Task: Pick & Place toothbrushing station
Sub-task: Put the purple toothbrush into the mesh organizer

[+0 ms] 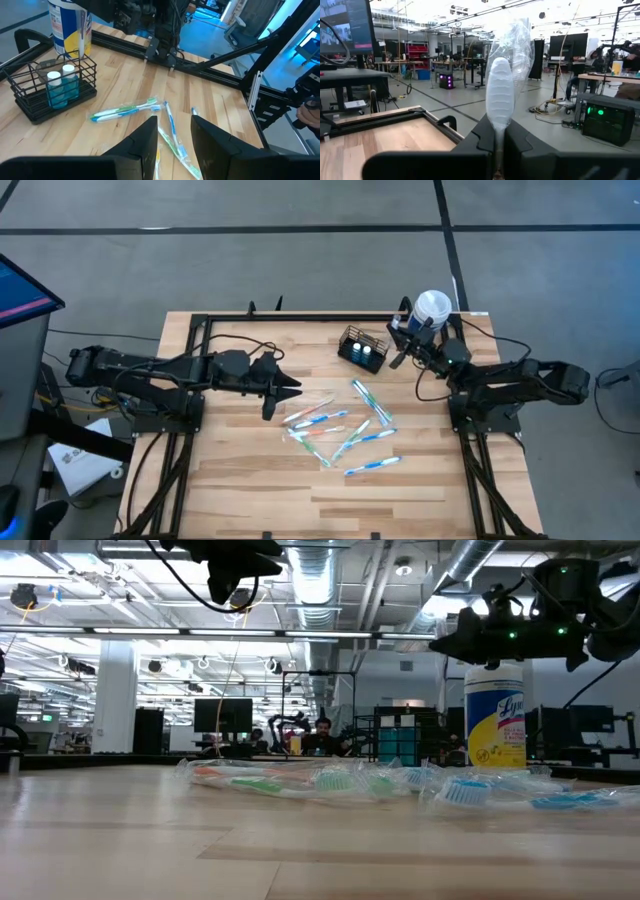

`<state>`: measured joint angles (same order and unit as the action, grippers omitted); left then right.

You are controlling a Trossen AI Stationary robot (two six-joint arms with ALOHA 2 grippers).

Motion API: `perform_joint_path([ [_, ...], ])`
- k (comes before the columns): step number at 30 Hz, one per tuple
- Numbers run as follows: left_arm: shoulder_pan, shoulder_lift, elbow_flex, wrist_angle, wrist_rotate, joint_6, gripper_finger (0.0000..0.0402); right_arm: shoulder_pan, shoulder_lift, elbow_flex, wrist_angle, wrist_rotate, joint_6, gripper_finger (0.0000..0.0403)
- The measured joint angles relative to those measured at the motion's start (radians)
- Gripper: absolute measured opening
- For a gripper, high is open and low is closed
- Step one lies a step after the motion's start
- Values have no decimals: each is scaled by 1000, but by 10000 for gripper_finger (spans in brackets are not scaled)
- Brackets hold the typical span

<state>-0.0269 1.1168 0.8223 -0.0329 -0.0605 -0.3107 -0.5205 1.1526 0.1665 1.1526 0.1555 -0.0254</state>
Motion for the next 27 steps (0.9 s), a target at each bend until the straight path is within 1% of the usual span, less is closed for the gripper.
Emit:
perform_joint_path([
  [4, 0, 0, 0, 2, 0, 0, 111, -1, 0, 0, -1, 0, 0, 19],
  [16, 0, 0, 0, 5, 1, 0, 111, -13, 0, 0, -30, 2, 0, 79],
  [27, 0, 0, 0, 6, 3, 0, 111, -13, 0, 0, -49, 2, 8, 167],
])
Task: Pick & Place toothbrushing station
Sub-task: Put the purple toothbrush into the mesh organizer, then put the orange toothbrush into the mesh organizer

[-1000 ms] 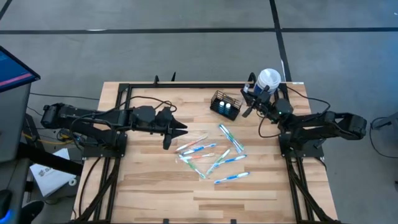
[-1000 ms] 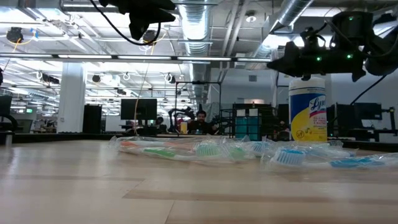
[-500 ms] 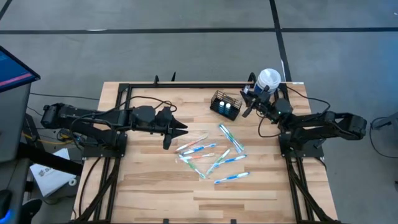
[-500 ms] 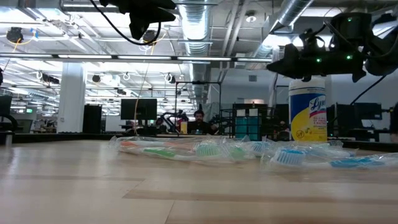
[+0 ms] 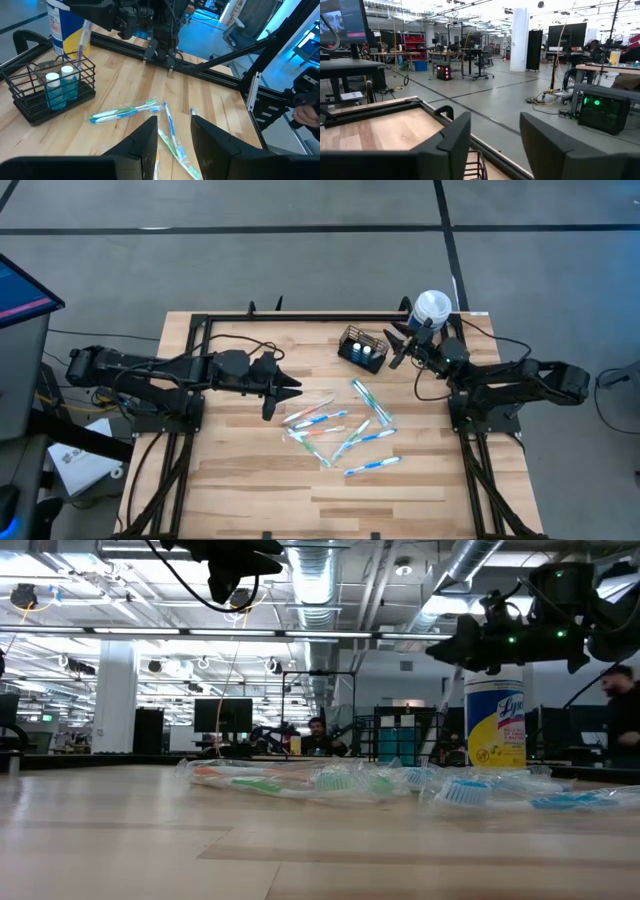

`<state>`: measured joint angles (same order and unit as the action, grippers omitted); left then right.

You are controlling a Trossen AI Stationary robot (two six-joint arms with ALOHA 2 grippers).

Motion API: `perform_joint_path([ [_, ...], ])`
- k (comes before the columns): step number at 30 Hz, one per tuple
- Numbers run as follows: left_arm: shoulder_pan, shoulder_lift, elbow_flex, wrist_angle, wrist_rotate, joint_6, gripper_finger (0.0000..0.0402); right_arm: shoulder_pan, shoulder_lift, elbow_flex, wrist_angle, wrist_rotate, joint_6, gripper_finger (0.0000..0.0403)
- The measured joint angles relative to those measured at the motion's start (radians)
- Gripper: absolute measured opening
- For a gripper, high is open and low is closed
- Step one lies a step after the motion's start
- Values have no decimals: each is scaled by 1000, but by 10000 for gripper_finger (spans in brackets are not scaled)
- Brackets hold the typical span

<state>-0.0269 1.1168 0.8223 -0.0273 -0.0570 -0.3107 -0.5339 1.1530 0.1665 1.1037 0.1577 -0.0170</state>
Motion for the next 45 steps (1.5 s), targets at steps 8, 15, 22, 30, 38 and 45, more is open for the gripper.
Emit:
perform_joint_path([
  [8, 0, 0, 0, 0, -3, 0, 111, 0, -25, 17, 14, 0, 0, 194],
  [15, 0, 0, 0, 0, -5, -4, 111, 17, -63, 38, 2, 0, -9, 181],
  [22, 0, 32, 1, -1, -4, -9, 111, 61, -150, 38, -78, 0, -29, 170],
  [30, 0, 161, 0, -11, -3, -11, 111, 164, -274, 117, -385, 0, -55, 159],
  [38, -1, 325, 0, -14, 0, -37, 111, 265, -283, 285, -776, 0, -72, 145],
  [45, -1, 440, 0, -20, 21, -37, 111, 320, -282, 321, -837, 0, -72, 133],
])
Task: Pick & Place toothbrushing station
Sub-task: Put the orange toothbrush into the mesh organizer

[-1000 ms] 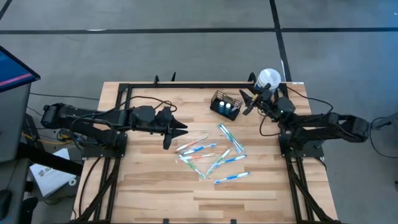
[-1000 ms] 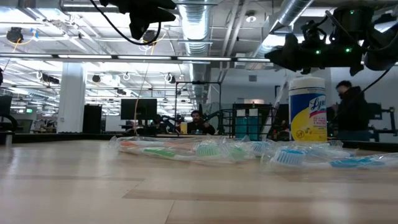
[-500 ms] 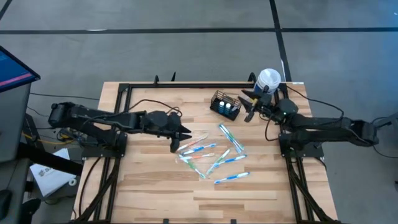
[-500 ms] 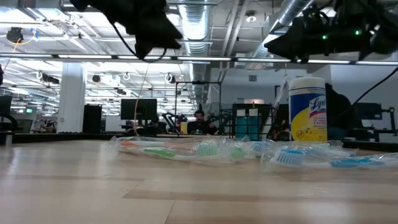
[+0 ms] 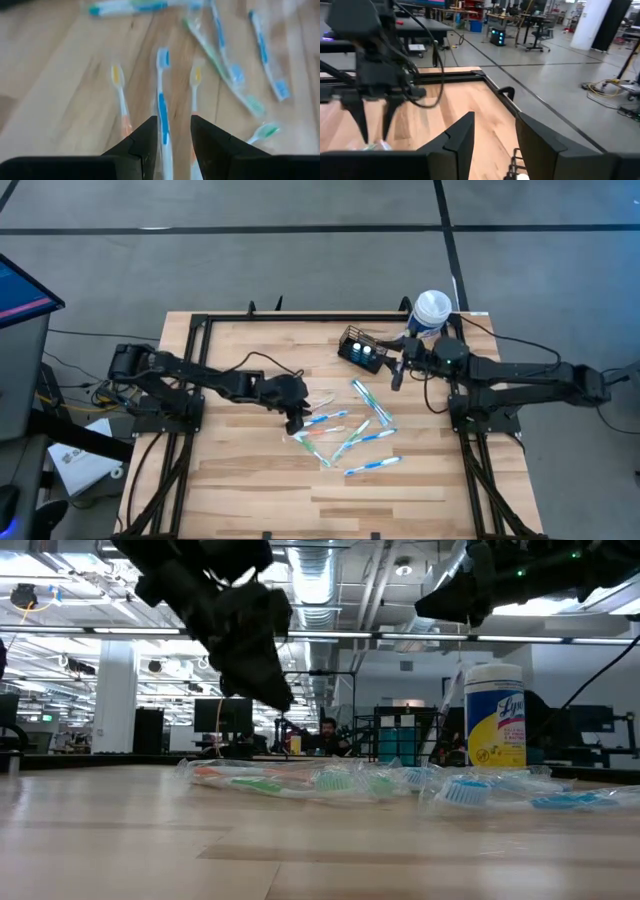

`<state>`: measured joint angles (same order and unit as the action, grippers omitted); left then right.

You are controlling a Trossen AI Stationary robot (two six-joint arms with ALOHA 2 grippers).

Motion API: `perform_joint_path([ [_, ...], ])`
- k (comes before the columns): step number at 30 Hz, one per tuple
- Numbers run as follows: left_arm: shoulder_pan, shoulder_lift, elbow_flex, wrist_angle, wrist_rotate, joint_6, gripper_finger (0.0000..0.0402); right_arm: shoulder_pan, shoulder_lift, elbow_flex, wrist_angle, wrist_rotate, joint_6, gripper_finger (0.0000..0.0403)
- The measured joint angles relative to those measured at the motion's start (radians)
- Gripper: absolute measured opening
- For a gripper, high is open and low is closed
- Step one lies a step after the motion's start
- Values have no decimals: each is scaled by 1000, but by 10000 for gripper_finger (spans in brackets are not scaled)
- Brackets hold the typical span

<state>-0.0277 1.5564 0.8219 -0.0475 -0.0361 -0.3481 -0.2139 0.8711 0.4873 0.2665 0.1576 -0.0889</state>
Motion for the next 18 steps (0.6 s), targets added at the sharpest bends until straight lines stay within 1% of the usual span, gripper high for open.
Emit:
perform_joint_path([
  [8, 0, 78, 0, -21, -6, -8, 111, 11, 0, 0, 0, 0, 0, 124],
  [14, 0, 96, 0, -23, -66, -8, 111, 11, 0, 0, -2, 0, 1, 123],
  [18, 0, 96, 0, -26, -113, -5, 119, 11, 0, 0, -5, 0, 2, 121],
])
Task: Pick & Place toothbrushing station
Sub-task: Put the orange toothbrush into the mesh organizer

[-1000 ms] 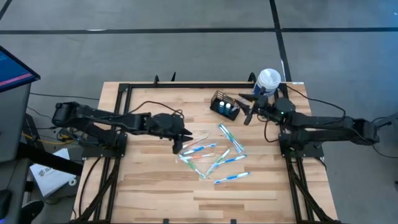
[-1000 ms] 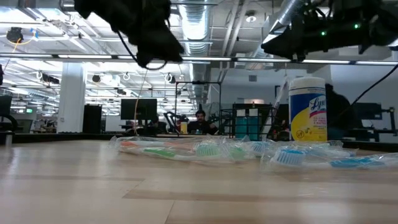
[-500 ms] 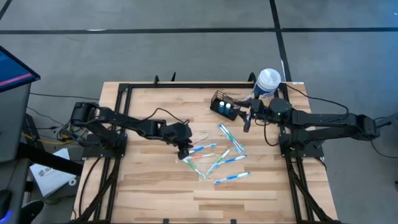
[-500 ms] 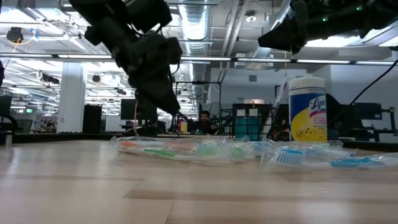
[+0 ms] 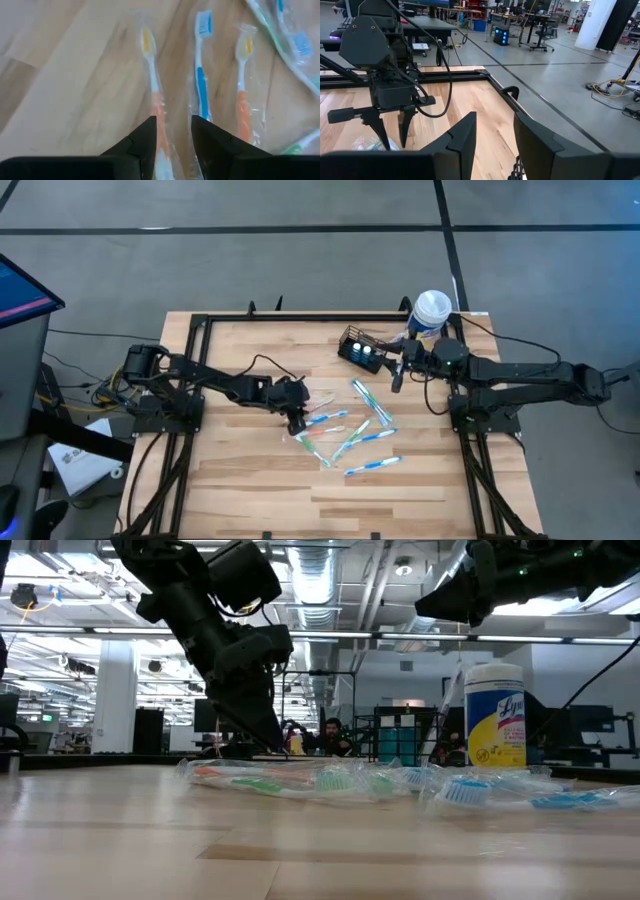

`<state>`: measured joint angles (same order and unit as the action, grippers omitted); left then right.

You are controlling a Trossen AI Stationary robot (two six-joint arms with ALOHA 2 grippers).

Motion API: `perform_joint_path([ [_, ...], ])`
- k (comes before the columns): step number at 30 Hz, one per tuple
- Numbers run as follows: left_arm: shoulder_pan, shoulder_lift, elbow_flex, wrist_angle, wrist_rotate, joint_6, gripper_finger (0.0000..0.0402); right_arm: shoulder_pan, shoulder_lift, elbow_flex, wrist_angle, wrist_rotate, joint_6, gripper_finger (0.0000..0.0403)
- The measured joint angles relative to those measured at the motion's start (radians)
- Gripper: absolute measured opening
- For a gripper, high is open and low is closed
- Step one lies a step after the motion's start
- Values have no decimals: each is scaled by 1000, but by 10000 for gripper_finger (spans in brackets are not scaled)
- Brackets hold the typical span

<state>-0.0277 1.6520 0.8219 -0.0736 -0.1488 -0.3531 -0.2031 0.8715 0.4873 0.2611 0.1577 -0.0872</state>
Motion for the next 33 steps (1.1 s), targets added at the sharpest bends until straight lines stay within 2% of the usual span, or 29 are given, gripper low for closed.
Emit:
perform_joint_path([
  [13, -3, 6, 0, -1, -1, -3, 155, 0, 0, 0, -1, 0, 1, 121],
  [33, -6, 70, 0, -4, -46, 1, 149, 0, 0, 0, -8, 0, 1, 121],
])
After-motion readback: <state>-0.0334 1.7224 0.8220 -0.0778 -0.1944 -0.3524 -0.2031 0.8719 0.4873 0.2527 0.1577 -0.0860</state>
